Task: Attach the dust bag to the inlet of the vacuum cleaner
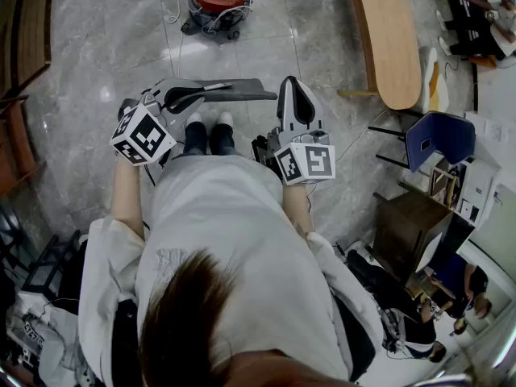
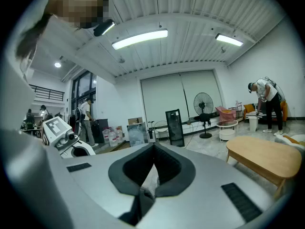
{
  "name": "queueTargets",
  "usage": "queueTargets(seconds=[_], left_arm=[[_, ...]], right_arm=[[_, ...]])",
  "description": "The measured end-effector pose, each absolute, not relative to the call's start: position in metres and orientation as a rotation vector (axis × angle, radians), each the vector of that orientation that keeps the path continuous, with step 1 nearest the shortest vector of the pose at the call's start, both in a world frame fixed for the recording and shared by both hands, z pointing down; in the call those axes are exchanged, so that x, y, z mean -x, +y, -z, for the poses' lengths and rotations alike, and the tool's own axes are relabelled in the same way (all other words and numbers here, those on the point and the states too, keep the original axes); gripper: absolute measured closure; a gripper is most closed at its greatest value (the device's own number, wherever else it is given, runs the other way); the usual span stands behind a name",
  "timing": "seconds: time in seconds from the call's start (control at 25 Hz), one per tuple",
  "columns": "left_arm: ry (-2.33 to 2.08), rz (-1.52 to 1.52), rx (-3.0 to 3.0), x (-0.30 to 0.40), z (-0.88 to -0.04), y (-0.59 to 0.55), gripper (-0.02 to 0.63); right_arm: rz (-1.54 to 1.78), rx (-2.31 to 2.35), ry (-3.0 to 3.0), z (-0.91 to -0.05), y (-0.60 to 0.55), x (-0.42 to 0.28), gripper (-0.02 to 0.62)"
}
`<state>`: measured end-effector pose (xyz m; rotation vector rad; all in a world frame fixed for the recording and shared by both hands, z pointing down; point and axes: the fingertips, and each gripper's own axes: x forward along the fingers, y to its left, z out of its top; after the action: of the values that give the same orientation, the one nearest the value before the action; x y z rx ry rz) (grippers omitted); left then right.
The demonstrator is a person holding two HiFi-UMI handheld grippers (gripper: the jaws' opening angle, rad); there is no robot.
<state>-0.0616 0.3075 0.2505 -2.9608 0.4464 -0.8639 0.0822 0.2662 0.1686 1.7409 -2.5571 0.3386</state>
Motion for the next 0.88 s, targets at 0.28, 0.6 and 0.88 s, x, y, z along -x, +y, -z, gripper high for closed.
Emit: queueTargets(seconds=[0.28,0.6,0.88], left_arm=[[0.46,0.921,2.901,0.056,-0.249,0.303,0.569],[0.48,0.942,2.907,0.046,-0.252,0.304,0.569],[0.509,0.961,2.899,0.028,-0.254,0.305,0.569]], right_arm=[[-0.331,-1.706,-2.585,-0.169,0.269,-0.084,0.597],[-0.338,-1.654,-2.619,-0.17,0.271,-0.088,0.597],[-0.307,-1.608,-2.718,-0.163,0.271,-0.104,0.595]])
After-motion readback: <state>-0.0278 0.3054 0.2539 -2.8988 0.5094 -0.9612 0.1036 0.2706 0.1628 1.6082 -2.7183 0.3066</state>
